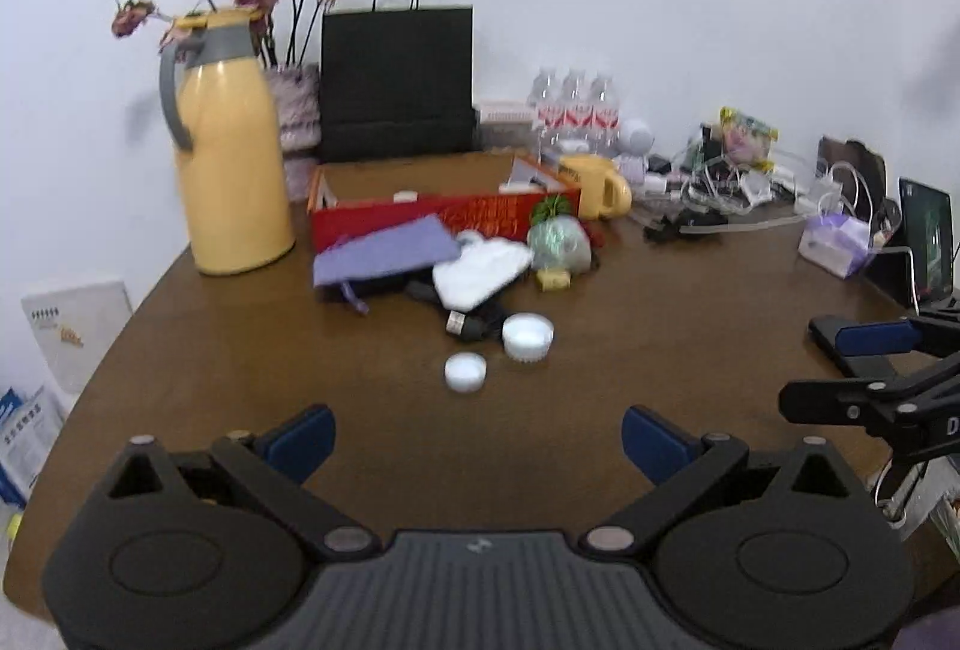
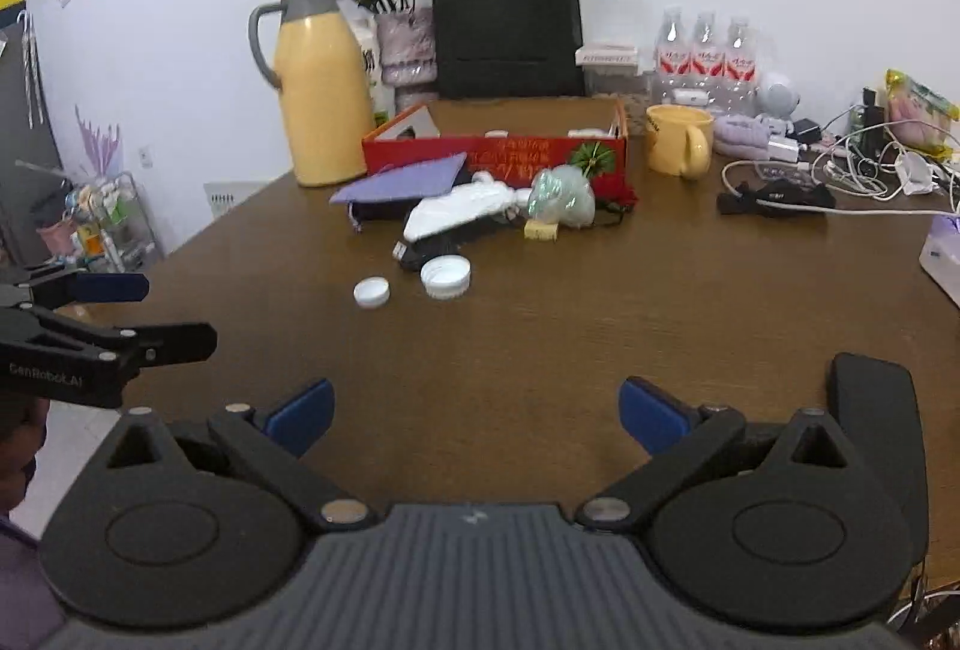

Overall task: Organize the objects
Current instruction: 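Withdraw both tools from the cardboard box back over the table, then grasp another small white cap with left tool while right tool grasps a white cap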

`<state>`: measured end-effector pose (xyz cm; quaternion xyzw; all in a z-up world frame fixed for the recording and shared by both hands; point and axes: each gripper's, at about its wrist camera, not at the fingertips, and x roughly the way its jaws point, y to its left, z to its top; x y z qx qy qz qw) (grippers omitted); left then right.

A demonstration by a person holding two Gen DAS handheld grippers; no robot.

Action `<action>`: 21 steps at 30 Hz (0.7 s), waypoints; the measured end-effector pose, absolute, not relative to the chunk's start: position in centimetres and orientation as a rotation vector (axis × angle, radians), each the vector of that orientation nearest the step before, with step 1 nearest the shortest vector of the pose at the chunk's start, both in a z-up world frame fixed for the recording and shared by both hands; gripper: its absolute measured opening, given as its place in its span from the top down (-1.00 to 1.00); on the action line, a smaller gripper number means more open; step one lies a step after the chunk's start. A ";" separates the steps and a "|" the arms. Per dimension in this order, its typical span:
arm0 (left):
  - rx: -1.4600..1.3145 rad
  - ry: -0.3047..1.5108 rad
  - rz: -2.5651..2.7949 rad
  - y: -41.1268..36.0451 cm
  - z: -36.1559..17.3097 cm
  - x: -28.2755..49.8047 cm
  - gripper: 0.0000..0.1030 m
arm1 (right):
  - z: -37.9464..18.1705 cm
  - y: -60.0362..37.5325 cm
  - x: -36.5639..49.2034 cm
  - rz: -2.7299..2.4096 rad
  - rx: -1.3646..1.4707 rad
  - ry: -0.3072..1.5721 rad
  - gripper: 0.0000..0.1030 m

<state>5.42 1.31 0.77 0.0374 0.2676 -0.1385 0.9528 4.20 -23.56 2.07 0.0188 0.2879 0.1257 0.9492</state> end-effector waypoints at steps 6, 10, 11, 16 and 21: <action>0.092 0.614 -0.254 -0.1 -1.5 9.7 -0.62 | 0.9 -22.9 7.1 0.220 -0.015 0.565 -0.98; 0.098 0.642 -0.280 -1.0 -3.6 13.6 -0.56 | -0.9 -22.2 10.8 0.232 -0.013 0.605 -0.85; 0.106 0.647 -0.285 -1.2 -4.1 14.8 -0.55 | -1.3 -21.9 12.0 0.238 -0.018 0.611 -0.83; 0.118 0.699 -0.293 -1.8 -6.2 19.8 -0.19 | -2.9 -20.0 17.2 0.280 -0.039 0.635 -0.73; 0.119 0.726 -0.296 -1.4 -6.8 21.8 0.33 | -3.9 -18.9 21.2 0.322 -0.019 0.654 -0.52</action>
